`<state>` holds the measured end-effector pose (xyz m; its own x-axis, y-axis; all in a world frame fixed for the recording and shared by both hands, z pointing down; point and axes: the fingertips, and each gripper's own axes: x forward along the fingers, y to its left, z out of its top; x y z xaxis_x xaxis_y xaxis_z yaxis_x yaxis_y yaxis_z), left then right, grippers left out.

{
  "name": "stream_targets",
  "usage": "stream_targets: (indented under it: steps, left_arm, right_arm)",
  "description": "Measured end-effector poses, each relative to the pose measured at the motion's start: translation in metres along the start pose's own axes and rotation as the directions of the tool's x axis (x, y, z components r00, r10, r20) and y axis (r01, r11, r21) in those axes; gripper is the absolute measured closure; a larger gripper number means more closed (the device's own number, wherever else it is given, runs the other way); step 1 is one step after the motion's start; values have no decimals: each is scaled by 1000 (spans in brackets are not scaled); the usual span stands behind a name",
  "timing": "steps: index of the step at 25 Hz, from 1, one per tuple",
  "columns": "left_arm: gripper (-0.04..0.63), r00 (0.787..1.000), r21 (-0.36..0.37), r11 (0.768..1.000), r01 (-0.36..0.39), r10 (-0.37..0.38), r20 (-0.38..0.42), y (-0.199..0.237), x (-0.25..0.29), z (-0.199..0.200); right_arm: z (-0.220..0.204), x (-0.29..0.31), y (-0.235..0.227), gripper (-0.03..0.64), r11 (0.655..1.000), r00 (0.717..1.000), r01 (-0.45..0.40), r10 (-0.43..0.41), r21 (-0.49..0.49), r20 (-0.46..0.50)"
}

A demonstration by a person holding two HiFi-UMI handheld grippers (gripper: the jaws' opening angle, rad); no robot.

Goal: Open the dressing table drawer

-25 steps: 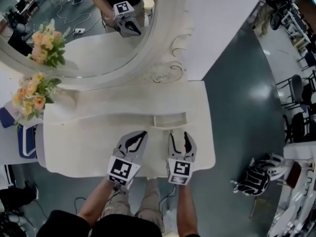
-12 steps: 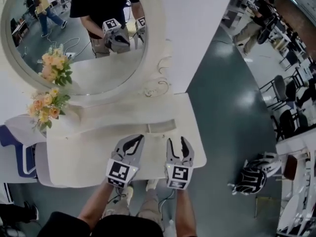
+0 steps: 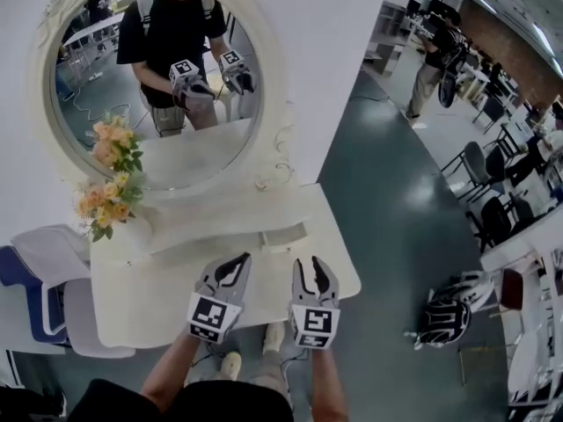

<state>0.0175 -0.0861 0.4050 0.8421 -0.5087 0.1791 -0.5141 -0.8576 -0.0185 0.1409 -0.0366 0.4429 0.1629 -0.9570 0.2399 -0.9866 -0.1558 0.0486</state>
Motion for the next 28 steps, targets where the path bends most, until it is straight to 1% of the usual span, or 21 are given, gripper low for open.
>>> stream_targets:
  steps: [6,9,13,18,21,24,28]
  left_arm:
    - [596,999,19,999,29,-29,27,-7,-33,11]
    - [596,998,23,999,38,-39,44,-9,-49,18]
    - [596,997,35,998,57,-59,58,-12,-67,19]
    - [595,994,46,996,79,-82,68,-14,-92,17]
    - [595,994,43,995,89,-92,62,-17,-104,12]
    - [597,993,43,994,98,-101,59,-21,-115,8]
    - [596,992,47,993,107,-110,65,-23,-123,9]
  right_arm:
    - [8,-36,15,499,1000,999,27,-27,1,18]
    - [17,-52,21,505,999,998,40,-40,-7,54]
    - [15,-71,26,525,998,994,68,-67,-12,90]
    - [13,-97,39,549,995,990,101,-98,-21,97]
    - [14,-113,48,558,993,991,113,-111,-29,75]
    - [19,-124,56,573,992,989,121,-118,-28,83]
    - [12,-133,61,596,990,988,139,-138,-19,64]
